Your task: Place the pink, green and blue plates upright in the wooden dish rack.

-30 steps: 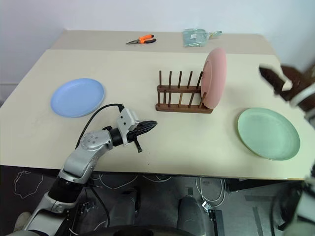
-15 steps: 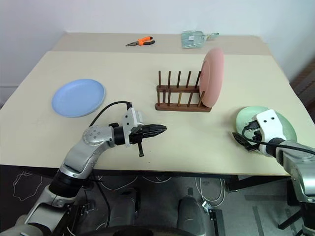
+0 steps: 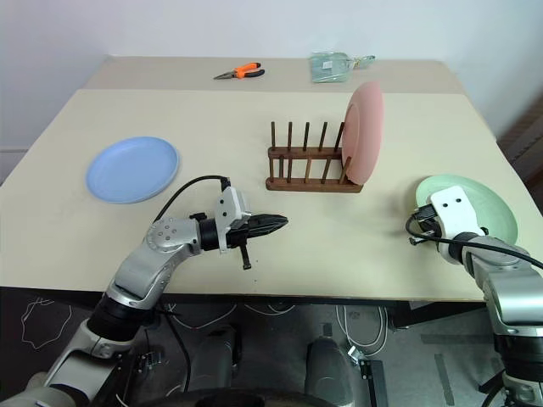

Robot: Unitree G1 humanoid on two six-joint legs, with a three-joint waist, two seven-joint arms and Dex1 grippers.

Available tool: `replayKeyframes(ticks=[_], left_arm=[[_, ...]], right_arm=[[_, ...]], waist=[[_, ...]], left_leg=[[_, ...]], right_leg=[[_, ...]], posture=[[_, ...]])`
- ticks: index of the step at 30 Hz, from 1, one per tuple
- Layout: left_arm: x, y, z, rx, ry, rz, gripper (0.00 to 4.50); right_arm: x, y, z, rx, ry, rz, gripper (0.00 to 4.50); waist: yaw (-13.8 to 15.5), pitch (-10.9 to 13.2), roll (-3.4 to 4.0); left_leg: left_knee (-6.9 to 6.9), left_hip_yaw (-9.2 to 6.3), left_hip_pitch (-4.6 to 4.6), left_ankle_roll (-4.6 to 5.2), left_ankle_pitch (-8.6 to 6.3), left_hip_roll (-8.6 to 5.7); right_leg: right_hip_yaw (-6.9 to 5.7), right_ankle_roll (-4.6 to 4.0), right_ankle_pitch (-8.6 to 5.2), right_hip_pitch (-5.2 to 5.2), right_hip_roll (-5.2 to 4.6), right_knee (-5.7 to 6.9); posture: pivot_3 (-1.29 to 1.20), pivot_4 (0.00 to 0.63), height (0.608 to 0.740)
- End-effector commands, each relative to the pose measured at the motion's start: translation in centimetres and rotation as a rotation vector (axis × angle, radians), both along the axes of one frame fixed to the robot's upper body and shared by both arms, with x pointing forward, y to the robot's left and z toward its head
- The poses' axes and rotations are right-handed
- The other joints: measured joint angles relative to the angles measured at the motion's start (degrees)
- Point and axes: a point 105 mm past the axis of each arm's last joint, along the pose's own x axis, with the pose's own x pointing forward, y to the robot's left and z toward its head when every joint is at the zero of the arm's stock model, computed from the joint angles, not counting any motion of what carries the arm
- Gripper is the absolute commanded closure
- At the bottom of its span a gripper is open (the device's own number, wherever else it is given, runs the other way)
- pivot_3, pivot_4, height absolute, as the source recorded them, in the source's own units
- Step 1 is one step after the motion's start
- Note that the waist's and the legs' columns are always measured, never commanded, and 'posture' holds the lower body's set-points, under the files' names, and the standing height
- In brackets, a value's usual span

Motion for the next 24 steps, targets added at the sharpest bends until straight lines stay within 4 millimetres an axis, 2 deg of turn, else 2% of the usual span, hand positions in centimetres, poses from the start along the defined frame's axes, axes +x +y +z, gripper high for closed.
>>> replayKeyframes(ticks=[1, 2, 4, 5, 7, 8, 10, 11, 12, 14, 17, 20, 22, 24], left_arm=[[0.1, 0.1, 1.0, -0.020, -0.050, 0.014, 4.50], [0.2, 0.2, 1.1, -0.022, -0.052, 0.019, 4.50], [0.3, 0.4, 1.2, -0.024, -0.057, 0.029, 4.50], [0.5, 0.6, 1.2, -0.024, -0.059, 0.037, 4.50], [0.7, 0.9, 1.2, -0.025, -0.062, 0.049, 4.50], [0.8, 1.1, 1.2, -0.025, -0.063, 0.054, 4.50], [1.0, 1.5, 1.3, -0.027, -0.067, 0.071, 4.50], [1.1, 1.6, 1.3, -0.028, -0.069, 0.077, 4.50], [1.2, 1.9, 1.3, -0.030, -0.070, 0.085, 4.50], [1.3, 2.3, 1.3, -0.038, -0.070, 0.097, 4.50], [1.4, 2.9, 1.6, -0.057, -0.067, 0.113, 4.50], [1.9, 4.5, 1.8, -0.059, -0.062, 0.160, 4.50], [2.3, 5.6, 1.6, -0.038, -0.065, 0.191, 4.50], [2.4, 6.3, 1.5, -0.025, -0.066, 0.204, 4.50]], right_arm=[[1.8, -0.5, 4.6, -0.051, -0.215, 0.006, 4.43], [2.4, -0.8, 6.6, -0.042, -0.306, -0.006, 4.43], [3.2, -0.5, 10.8, 0.083, -0.487, -0.001, 4.43], [3.2, 0.3, 13.1, 0.183, -0.571, 0.045, 4.43], [2.8, 1.7, 16.1, 0.322, -0.671, 0.138, 4.43], [2.5, 2.4, 17.5, 0.385, -0.716, 0.185, 4.43], [1.3, 3.4, 21.2, 0.647, -0.840, 0.283, 4.43], [0.7, 3.7, 22.5, 0.737, -0.879, 0.324, 4.43], [-0.2, 4.5, 24.3, 0.866, -0.925, 0.411, 4.43], [-2.2, 6.8, 26.6, 1.037, -0.934, 0.609, 4.43], [-3.7, 9.5, 27.5, 1.132, -0.865, 0.785, 4.43], [-4.0, 13.0, 27.0, 1.226, -0.736, 0.890, 4.43], [-3.7, 15.1, 26.1, 1.290, -0.646, 0.919, 4.43], [-2.0, 16.2, 24.7, 1.305, -0.588, 0.832, 4.43]], waist=[[-0.2, 0.0, 0.00], [-0.4, 0.0, 0.02], [-0.5, 0.0, 0.10], [-0.6, 0.1, 0.15], [-0.4, 0.1, 0.17], [-0.2, 0.1, 0.16], [0.0, 0.1, 0.16], [0.1, 0.1, 0.17], [0.2, 0.1, 0.17], [0.1, 0.1, 0.24], [0.1, 0.1, 0.23], [-0.3, 0.1, 0.24], [-0.9, 0.1, 0.25], [-1.3, 0.1, 0.25]], left_leg=[[0.00, 0.00, 0.00, 0.00, 0.00, 0.00], [0.00, 0.00, 0.01, 0.00, 0.00, 0.00], [0.00, 0.00, 0.00, 0.00, 0.01, 0.00], [0.00, 0.00, 0.01, 0.01, 0.01, 0.00], [-0.05, 0.00, 0.00, 0.01, 0.02, 0.00], [-0.09, -0.03, 0.00, 0.01, 0.02, 0.01], [-0.18, -0.07, -0.02, 0.01, 0.02, 0.02], [-0.22, -0.08, -0.03, 0.01, 0.02, 0.03], [-0.24, -0.08, -0.05, 0.01, 0.02, 0.02], [-0.25, -0.09, -0.12, 0.01, 0.02, 0.02], [-0.34, -0.09, -0.15, 0.02, 0.02, 0.04], [-0.31, -0.10, -0.14, 0.02, 0.01, 0.04], [-0.26, -0.10, -0.13, 0.03, 0.02, 0.05], [-0.22, -0.15, -0.12, 0.03, 0.02, 0.06]], right_leg=[[0.01, 0.00, 0.00, 0.00, 0.00, 0.00], [0.01, 0.01, 0.01, -0.01, 0.00, 0.01], [0.03, 0.04, 0.06, -0.05, 0.00, 0.02], [0.03, 0.05, 0.06, -0.06, 0.01, 0.04], [0.04, 0.07, 0.07, -0.07, 0.01, 0.04], [0.03, 0.08, 0.06, -0.06, 0.05, 0.04], [0.03, 0.13, 0.06, -0.06, 0.09, 0.02], [0.02, 0.19, 0.08, -0.08, 0.10, 0.02], [0.02, 0.24, 0.11, -0.09, 0.10, 0.01], [0.01, 0.23, 0.11, -0.13, 0.10, 0.00], [0.00, 0.19, 0.09, -0.22, 0.11, 0.01], [0.02, 0.09, 0.04, -0.22, 0.11, 0.02], [0.04, 0.06, 0.05, -0.26, 0.12, 0.05], [0.04, 0.04, 0.05, -0.27, 0.14, 0.13]], posture=[[0.00, 0.150, 0.740], [0.00, 0.150, 0.740], [0.00, 0.150, 0.740], [0.00, 0.150, 0.740], [0.00, 0.150, 0.740], [0.00, 0.150, 0.740], [0.00, 0.150, 0.740], [0.00, 0.150, 0.740], [0.00, 0.150, 0.740], [0.00, 0.150, 0.740], [0.00, 0.150, 0.740], [0.00, 0.150, 0.740], [0.00, 0.150, 0.740], [0.00, 0.150, 0.740]])
